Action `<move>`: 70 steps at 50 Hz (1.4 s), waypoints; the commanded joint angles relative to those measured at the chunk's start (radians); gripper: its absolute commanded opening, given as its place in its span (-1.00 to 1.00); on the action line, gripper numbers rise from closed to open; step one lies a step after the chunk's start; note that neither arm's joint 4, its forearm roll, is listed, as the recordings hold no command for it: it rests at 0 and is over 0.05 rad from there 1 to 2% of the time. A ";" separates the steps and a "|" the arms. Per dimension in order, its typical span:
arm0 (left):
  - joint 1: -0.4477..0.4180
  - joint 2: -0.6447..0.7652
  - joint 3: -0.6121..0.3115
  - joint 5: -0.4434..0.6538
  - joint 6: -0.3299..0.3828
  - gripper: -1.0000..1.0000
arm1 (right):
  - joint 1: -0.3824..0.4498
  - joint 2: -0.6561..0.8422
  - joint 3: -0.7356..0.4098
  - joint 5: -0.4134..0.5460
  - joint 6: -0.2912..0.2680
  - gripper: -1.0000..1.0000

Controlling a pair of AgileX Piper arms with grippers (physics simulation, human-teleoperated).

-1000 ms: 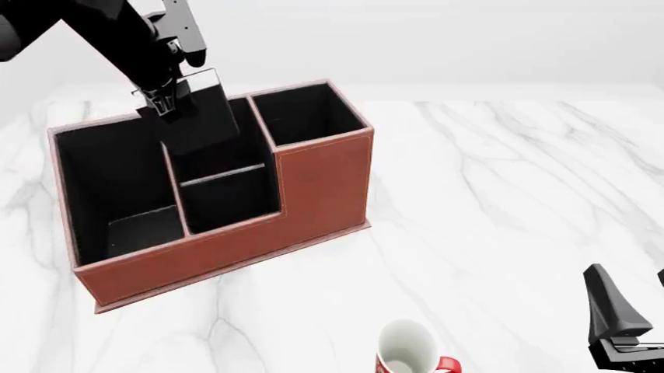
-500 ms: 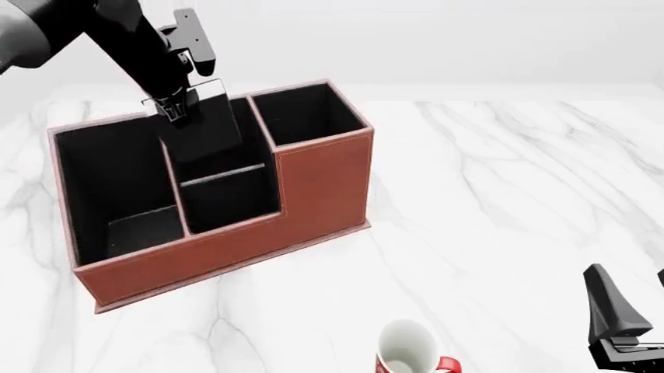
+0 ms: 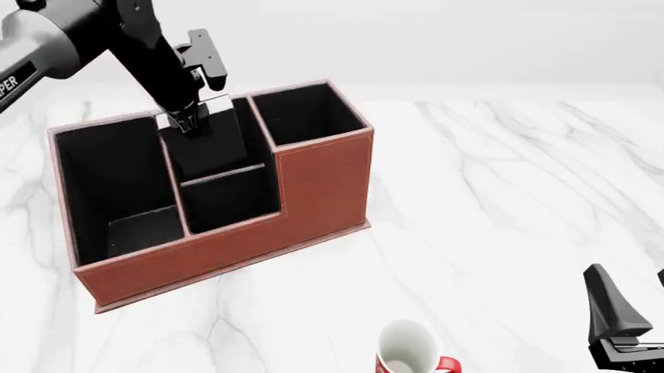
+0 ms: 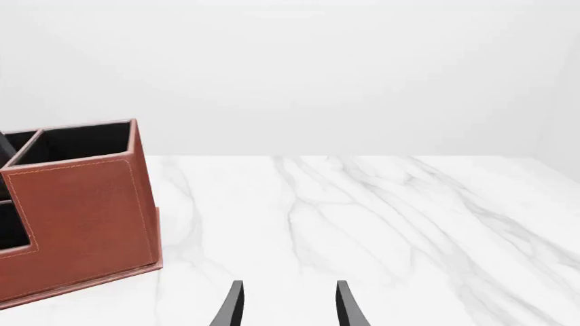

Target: Pick up the book and place it in the front compartment of the caddy.

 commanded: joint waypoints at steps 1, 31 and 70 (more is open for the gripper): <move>0.001 0.025 -0.009 0.000 0.017 -1.00 | 0.000 0.000 0.001 -0.001 0.000 1.00; -0.038 0.107 -0.017 0.000 -0.026 -1.00 | 0.000 0.000 0.000 -0.001 0.000 1.00; -0.028 0.127 0.006 0.000 -0.040 1.00 | 0.000 0.000 0.000 -0.001 0.000 1.00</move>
